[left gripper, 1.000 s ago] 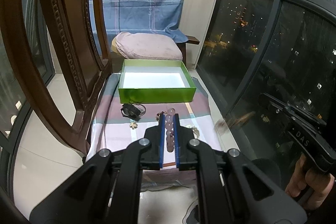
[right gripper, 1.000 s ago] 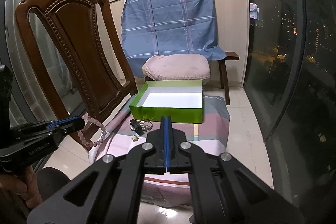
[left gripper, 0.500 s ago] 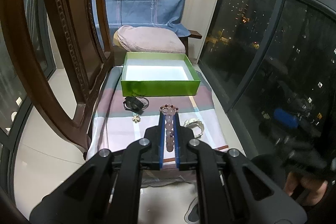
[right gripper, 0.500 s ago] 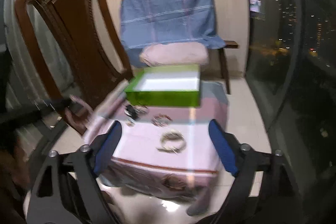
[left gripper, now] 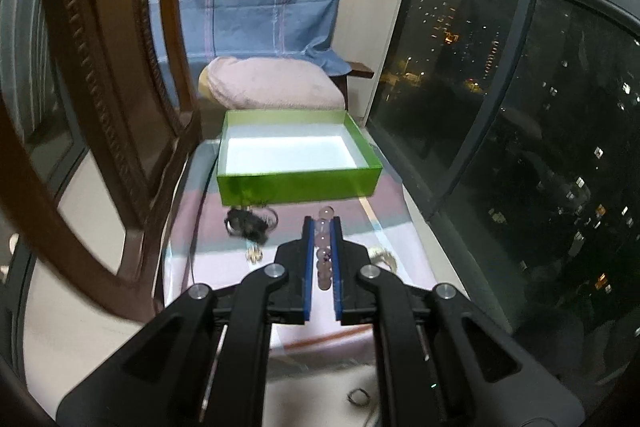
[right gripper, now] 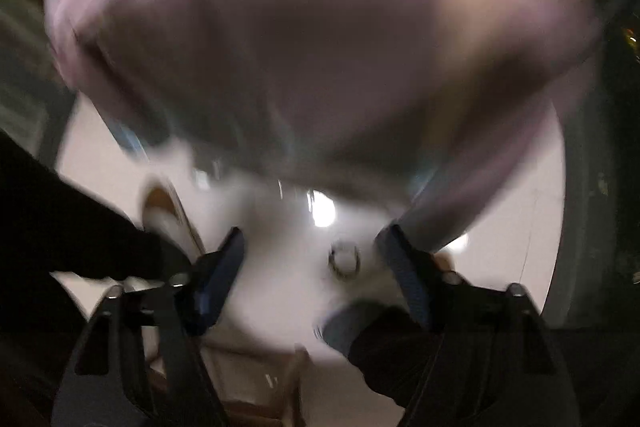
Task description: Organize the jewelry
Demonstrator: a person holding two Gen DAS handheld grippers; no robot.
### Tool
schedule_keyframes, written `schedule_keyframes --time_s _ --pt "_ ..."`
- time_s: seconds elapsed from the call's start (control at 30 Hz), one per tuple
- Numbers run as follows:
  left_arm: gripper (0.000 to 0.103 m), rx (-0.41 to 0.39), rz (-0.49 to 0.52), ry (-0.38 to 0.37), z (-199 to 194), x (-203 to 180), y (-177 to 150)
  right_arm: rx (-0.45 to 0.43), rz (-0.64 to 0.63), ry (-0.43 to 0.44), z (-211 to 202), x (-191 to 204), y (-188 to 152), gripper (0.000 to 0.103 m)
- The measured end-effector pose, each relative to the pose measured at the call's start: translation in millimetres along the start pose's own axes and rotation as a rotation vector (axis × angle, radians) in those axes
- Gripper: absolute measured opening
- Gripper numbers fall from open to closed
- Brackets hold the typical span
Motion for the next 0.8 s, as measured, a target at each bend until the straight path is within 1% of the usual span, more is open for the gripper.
schedule_keyframes --time_s 0.07,0.13,0.17,0.23,0.3,0.37,0.43,0.5,0.63,0.8 --pt "0.008 -0.013 0.006 -0.015 7 3 5 0.092 -0.049 -0.018 49 10 -24 0.057" --pt "0.008 -0.023 0.001 -0.022 12 7 7 0.148 -0.083 -0.016 86 18 -47 0.055" --pt "0.008 -0.022 -0.010 -0.029 14 9 7 0.174 -0.086 -0.014 103 19 -57 0.051" --pt "0.008 -0.021 -0.025 -0.036 18 13 6 0.235 -0.044 -0.012 139 14 -77 0.047" --pt "0.008 -0.022 -0.027 -0.038 19 13 7 0.287 0.024 0.001 173 8 -95 0.040" --pt "0.008 -0.019 -0.037 -0.042 24 13 6 0.291 0.064 0.006 199 4 -100 0.036" --pt "0.008 -0.010 -0.038 -0.044 29 12 3 0.279 0.111 0.011 219 -5 -106 0.036" --pt "0.008 0.001 -0.037 -0.049 32 12 0 0.291 0.172 0.025 238 -8 -108 0.036" --pt "0.008 0.015 -0.026 -0.046 40 12 -3 0.305 0.169 0.012 258 -7 -106 0.035" --pt "0.008 0.028 -0.018 -0.041 44 12 -7 0.338 0.173 -0.030 285 -7 -111 0.025"
Point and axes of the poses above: each gripper's, at about its wrist camera, not at the fingertips, and z roughly the way its jaws point, x to its left, y to its top, the point moved 7 cm from there along z, roughly the way its jaws point, and after that the axes turned 7 degrees about -x, right-handed, at the moved point
